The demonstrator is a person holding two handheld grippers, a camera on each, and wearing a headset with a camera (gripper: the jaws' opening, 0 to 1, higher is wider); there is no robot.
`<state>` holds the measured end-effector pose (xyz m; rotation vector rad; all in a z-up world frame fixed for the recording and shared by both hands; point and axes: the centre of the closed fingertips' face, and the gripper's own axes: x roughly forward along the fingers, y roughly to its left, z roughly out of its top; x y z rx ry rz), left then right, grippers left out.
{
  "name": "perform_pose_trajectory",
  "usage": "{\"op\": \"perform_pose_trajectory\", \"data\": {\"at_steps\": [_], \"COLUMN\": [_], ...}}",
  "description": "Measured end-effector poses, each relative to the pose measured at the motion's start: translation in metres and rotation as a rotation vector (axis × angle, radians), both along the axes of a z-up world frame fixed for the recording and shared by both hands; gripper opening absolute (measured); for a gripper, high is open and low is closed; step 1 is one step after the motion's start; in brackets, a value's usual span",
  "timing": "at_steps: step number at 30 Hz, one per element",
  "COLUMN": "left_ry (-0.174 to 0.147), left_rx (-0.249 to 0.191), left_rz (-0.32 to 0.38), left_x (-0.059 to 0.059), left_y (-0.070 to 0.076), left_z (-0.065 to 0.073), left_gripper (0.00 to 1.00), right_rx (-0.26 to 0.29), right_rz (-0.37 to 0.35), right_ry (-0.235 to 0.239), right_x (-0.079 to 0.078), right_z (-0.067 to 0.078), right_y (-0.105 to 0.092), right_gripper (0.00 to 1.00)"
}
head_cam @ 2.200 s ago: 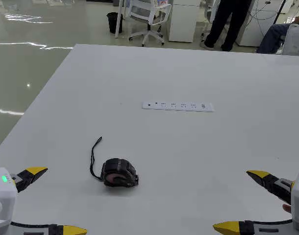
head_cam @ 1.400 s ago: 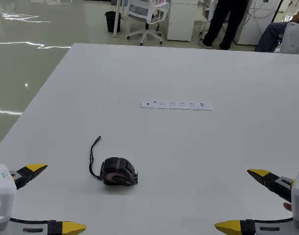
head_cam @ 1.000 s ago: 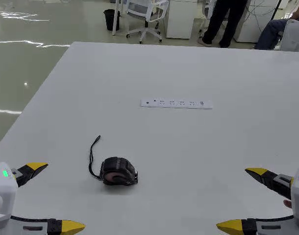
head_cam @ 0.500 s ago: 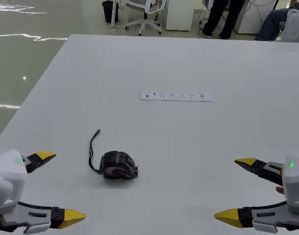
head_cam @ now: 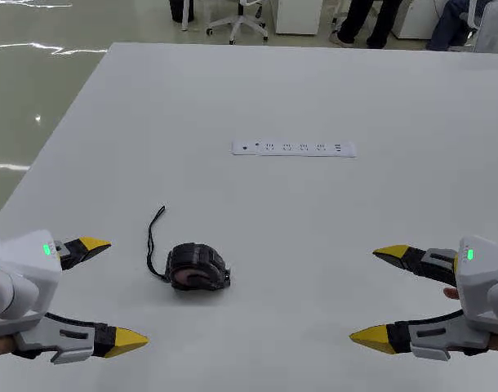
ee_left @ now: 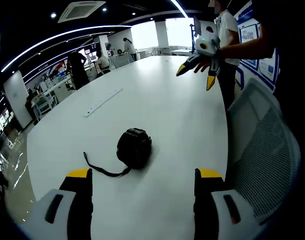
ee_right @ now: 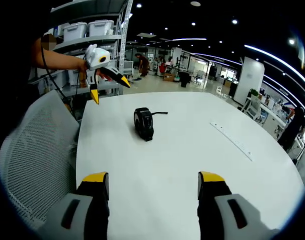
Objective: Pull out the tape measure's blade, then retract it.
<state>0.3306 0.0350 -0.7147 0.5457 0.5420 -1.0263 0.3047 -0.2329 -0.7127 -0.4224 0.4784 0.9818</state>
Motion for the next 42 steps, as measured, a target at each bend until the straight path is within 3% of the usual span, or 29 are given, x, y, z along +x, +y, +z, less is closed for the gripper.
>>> {"op": "perform_pose_trajectory", "data": {"at_steps": [25, 42], "left_ry": [0.014, 0.005], "left_rx": [0.108, 0.191], "left_rz": [-0.173, -0.301], "left_x": [0.032, 0.052], "left_y": [-0.025, -0.037], "left_z": [-0.030, -0.045], "left_gripper": [0.66, 0.60], "right_rx": [-0.021, -0.017], "right_rz": [0.156, 0.254], "right_ry": [-0.010, 0.004], "right_x": [0.033, 0.050], "right_z": [-0.016, -0.032], "right_y": [0.035, 0.073], "right_gripper": [0.61, 0.53]}}
